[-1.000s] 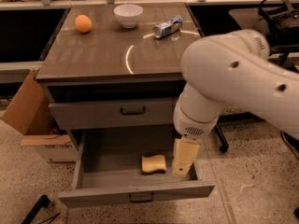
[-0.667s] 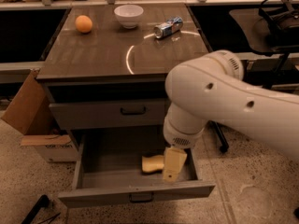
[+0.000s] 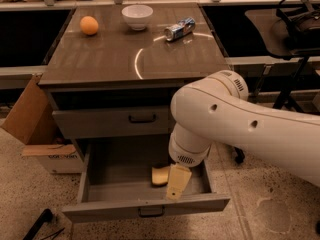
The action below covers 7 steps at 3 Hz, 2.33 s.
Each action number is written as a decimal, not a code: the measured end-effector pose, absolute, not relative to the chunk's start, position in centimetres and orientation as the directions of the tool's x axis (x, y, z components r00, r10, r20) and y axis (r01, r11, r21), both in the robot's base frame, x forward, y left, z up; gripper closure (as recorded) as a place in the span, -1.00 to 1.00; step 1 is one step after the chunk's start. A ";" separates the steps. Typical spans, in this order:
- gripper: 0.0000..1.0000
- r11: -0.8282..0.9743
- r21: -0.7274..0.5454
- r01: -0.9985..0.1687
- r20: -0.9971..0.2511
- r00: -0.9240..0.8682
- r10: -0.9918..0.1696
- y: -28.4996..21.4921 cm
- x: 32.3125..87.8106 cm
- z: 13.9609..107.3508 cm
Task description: Pick sponge from middle drawer and place on counter
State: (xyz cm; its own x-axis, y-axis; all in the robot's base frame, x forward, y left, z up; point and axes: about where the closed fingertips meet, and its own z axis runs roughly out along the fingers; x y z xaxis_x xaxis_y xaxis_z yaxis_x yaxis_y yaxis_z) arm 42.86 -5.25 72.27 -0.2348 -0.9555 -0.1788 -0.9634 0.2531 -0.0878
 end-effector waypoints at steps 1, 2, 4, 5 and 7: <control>-1.00 0.267 -0.067 -0.961 -0.197 -0.250 -0.948 -5.1 43.1 70.6; -1.00 0.288 -0.006 -0.958 -0.257 -0.277 -0.926 -4.9 42.8 66.3; -1.00 0.305 0.067 -0.950 -0.475 -0.300 -0.828 -3.7 44.8 59.0; -1.00 0.305 0.067 -0.950 -0.475 -0.300 -0.828 -3.7 44.8 59.0; -1.00 0.260 0.046 -0.965 -0.545 -0.242 -0.803 -4.3 49.1 55.8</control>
Offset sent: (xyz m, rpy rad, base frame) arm 0.0068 0.0129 -0.1203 0.2463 0.0843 -0.0678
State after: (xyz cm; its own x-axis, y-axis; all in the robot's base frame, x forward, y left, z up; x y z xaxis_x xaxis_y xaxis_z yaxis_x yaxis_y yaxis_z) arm 49.14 -4.25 55.76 -0.2420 -0.8026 -0.5452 -0.9646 0.2595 0.0461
